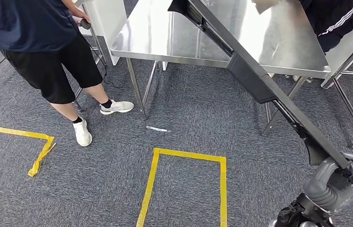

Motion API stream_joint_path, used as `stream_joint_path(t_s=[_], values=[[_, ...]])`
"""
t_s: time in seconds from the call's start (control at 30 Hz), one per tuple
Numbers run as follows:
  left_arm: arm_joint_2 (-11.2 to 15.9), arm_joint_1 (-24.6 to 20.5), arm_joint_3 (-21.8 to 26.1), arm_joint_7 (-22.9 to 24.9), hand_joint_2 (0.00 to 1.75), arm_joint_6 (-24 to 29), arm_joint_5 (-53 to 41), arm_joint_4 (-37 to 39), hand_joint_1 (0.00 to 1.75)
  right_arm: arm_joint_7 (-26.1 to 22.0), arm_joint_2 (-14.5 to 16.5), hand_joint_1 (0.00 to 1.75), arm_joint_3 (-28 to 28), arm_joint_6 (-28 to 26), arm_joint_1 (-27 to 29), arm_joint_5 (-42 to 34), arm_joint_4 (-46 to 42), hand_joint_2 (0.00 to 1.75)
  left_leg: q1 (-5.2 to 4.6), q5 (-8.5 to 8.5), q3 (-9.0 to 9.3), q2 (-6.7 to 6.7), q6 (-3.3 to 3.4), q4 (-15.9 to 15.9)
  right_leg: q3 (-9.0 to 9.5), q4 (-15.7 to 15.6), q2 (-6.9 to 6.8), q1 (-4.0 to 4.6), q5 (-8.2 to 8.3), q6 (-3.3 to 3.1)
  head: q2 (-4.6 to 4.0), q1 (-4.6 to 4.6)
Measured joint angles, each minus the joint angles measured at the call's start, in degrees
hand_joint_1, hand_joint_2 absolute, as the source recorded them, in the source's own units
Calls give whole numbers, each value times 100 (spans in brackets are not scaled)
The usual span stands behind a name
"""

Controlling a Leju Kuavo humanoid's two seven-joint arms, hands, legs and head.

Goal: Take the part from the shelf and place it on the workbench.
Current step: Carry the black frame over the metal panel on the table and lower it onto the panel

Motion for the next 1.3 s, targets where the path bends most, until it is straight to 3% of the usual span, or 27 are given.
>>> stream_joint_path(t_s=[0.07,0.13,0.23,0.27,0.3,0.33,0.4,0.43,0.5,0.57,0.63,0.73,0.77,0.8,0.83,0.93,1.0,1.07,1.13,1.17,1.23,1.3], values=[[1,-3,0,-4,175,1,-4,0,0,0,4,175,16,0,-14,21,-1,175,16,40,34,8,36,-81,6,-19,0,16,8,27,0,2],[-4,-10,0,-16,175,9,-15,-1,0,0,2,175,28,0,-30,38,-3,175,56,118,103,24,80,-215,-89,163,7,37,-93,31,0,13],[-5,-14,0,-36,175,77,-54,-2,0,0,-7,175,29,-1,-47,50,10,175,80,157,122,37,103,-266,-584,1159,20,9,-503,12,0,28],[-7,-14,0,-40,175,100,-68,-2,0,0,-11,175,27,-2,-45,52,21,175,86,154,118,44,95,-263,-714,1417,20,-12,-572,38,0,28],[-9,-12,1,-44,175,114,-79,-1,0,0,-16,175,26,-5,-44,54,30,175,98,148,118,54,81,-258,-747,1476,17,-36,-553,88,0,27],[-15,-10,1,-45,175,121,-91,-1,0,0,-22,175,25,-8,-45,55,37,175,121,136,121,68,55,-247,-659,1287,4,-63,-438,159,0,29],[-16,-8,2,-45,175,129,-107,-2,0,0,-31,175,25,-12,-52,57,45,175,150,78,125,108,-46,-181,-301,548,-159,-102,-132,301,0,38],[-14,-7,2,-45,175,132,-113,-2,0,0,-29,175,27,-13,-59,57,48,175,155,37,121,128,-106,-130,-159,258,-228,-105,-38,312,1,52],[-3,-9,1,-44,175,142,-120,-2,0,0,-28,175,28,-15,-65,57,53,175,139,-14,122,182,-195,-70,-91,110,-257,-79,-25,212,1,52],[-11,-14,0,-41,175,151,-125,-2,0,0,-31,175,26,-19,-62,57,52,175,166,-36,137,245,-238,-69,-115,125,-130,-73,-21,82,0,27],[-16,-22,-1,-40,175,155,-128,-2,0,0,-26,175,27,-20,-64,61,48,175,201,-206,51,142,-262,130,-125,126,-6,-78,-8,-11,1,9],[-19,-15,-1,-39,175,161,-137,-2,0,0,-7,175,36,-21,-68,63,45,175,189,-734,-478,-114,-235,1212,-137,123,171,-32,5,-116,1,-22],[-19,-8,-1,-38,175,164,-141,-2,0,0,-2,175,37,-24,-64,63,45,175,178,-822,-656,-140,-213,1534,-142,124,238,-6,7,-133,1,-26],[-19,-4,0,-36,175,168,-146,-2,0,0,-1,175,36,-30,-59,63,45,175,167,-802,-751,-155,-180,1669,-143,125,311,18,8,-144,1,-27],[-19,-2,0,-35,175,170,-155,-2,0,0,-1,175,35,-38,-55,63,45,175,152,-672,-734,-176,-135,1574,-139,125,387,39,11,-149,1,-25],[-11,-6,-1,-35,175,173,-171,-2,0,0,2,175,36,-57,-52,65,45,175,95,-127,-265,-404,48,520,-124,130,571,76,16,-144,0,-20],[0,-19,-1,-40,175,173,-173,-2,0,0,3,175,38,-64,-45,70,45,175,43,-56,-98,-503,102,151,-146,134,637,67,27,-119,-1,-25],[2,-33,-1,-51,175,161,-174,-4,0,0,2,175,35,-75,-28,78,39,175,12,-50,-69,-463,99,92,-188,127,686,47,40,-63,-1,-39],[1,-29,1,-62,175,145,-174,-4,0,0,-2,175,30,-85,-24,80,31,175,30,10,-22,-399,120,20,-277,269,517,58,-41,-29,-1,-26],[0,-22,2,-66,175,139,-174,-4,0,0,-5,175,28,-86,-30,80,27,175,46,39,-3,-357,133,-14,-389,499,383,70,-159,-34,0,-10],[-2,-5,2,-68,175,133,-174,-4,0,0,-6,175,29,-87,-42,80,28,175,49,57,-13,-269,149,-24,-724,1233,172,67,-485,-48,1,14],[-8,3,2,-68,175,131,-172,-4,0,0,-5,175,28,-87,-32,80,29,175,51,56,-27,-192,149,-20,-952,1739,120,44,-644,2,1,19]])
